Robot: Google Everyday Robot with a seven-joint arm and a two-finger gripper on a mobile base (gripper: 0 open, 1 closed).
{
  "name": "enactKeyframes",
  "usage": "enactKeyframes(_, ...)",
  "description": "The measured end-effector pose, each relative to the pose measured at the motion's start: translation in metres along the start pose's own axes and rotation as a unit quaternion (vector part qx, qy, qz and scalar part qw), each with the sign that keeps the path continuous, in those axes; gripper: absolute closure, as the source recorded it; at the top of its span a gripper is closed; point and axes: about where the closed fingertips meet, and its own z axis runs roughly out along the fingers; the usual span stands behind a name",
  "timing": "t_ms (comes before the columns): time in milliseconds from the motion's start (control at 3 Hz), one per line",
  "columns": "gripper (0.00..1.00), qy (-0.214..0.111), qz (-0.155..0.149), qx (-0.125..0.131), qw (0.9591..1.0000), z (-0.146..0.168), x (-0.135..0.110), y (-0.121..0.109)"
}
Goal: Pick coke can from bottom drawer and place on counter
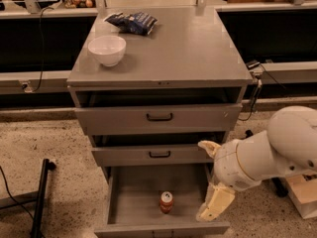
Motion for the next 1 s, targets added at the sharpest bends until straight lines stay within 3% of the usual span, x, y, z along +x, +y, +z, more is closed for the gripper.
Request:
enactKeyframes(333,0.00,0.015,-0.023,-0.008,0.9996,-0.003,-0.016,0.007)
enactKeyframes(667,0.00,0.020,-0.010,-0.022,0.9995,0.036,-0.004,-0.001)
enactKeyframes(1000,0.00,-0.018,0.014,-0.033,0.9992,0.110,0.027,-0.010)
